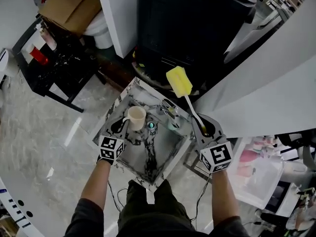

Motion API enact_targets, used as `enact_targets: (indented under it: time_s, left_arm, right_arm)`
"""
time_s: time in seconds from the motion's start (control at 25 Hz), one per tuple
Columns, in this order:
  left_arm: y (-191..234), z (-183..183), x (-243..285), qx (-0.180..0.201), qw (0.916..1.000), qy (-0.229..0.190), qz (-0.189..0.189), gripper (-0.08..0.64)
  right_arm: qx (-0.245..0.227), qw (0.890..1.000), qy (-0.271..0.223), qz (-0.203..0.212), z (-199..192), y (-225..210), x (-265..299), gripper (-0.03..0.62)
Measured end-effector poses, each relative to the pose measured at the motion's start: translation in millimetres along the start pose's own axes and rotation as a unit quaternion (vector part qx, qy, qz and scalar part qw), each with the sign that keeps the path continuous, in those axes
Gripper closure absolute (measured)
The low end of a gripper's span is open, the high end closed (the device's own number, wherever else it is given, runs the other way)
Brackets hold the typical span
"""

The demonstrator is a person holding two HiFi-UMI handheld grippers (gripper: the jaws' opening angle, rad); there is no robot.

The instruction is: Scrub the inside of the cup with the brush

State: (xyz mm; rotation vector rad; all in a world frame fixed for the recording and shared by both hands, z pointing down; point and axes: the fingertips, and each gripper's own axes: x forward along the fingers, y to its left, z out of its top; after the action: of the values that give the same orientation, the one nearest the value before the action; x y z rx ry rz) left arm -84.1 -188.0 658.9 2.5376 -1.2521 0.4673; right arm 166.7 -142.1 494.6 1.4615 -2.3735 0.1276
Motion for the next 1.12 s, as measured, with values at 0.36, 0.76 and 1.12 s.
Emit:
enact_targets:
  time_s: [0.36,0.76,1.12]
  left_arm:
    - [-1.4,-65.9,39.6,0.019,0.9990,0.033,0.024,0.522]
    - [0.7,-117.8,63.1,0.012,0.9959,0.071,0.055,0.522]
    - [-17.0,-142.2,63.9,0.015,0.9912,0.127,0.033,0.520]
  right_arm:
    - [0.008,0.999,-0.030,0.008,-7.4,-0.3,14.4,0.558]
    - [0.018,0.999,-0.034,0.021,-33.4,0.8,26.6,0.558]
    - [0.024,0.999,-0.033,0.025,-37.9,1.5,29.0,0.558]
